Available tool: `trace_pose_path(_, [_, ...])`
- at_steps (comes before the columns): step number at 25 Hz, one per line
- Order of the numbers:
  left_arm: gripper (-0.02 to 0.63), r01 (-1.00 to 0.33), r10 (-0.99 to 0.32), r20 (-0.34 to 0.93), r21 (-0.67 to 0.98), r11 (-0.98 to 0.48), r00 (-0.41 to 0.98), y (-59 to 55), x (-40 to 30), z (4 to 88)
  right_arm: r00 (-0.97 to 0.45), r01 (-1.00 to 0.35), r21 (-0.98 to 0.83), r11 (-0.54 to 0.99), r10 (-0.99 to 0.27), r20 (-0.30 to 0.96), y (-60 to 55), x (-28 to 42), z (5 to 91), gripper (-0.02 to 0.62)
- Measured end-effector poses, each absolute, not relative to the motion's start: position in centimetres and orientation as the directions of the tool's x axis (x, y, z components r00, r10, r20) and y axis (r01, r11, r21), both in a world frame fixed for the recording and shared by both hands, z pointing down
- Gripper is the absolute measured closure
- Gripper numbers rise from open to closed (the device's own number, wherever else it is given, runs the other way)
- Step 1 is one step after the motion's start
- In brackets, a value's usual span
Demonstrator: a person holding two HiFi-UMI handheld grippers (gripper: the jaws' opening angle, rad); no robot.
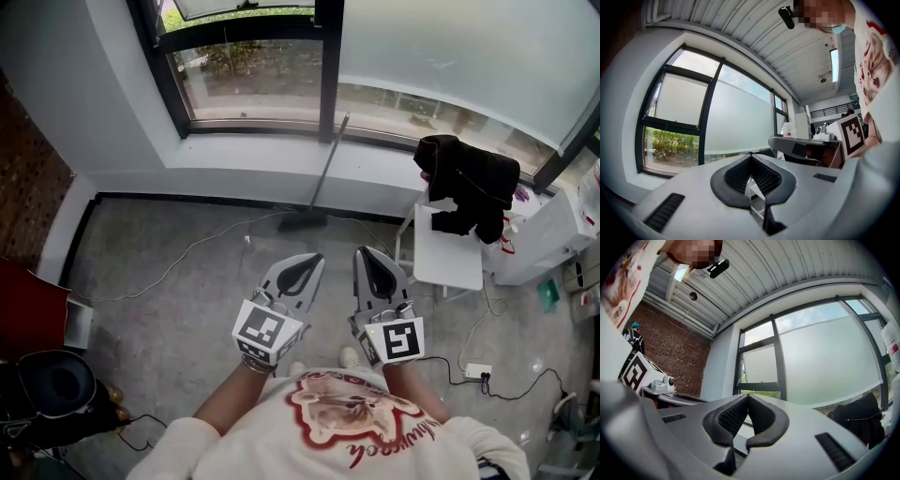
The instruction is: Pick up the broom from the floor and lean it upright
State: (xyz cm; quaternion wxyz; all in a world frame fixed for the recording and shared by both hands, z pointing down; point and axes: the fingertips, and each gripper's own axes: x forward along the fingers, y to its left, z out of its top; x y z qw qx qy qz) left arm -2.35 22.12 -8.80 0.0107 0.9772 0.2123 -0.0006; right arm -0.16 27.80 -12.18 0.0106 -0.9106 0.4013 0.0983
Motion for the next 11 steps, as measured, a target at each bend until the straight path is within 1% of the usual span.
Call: trace_pose_path(11, [0.586,0.421,0.42,-0.03,0.012,-0.907,0.907,21.41,-3.17,-9.48,0.659,-0.728,0.081,-0.681,-0.727,-0.194,26.87,-0.72,-12.15,0.571])
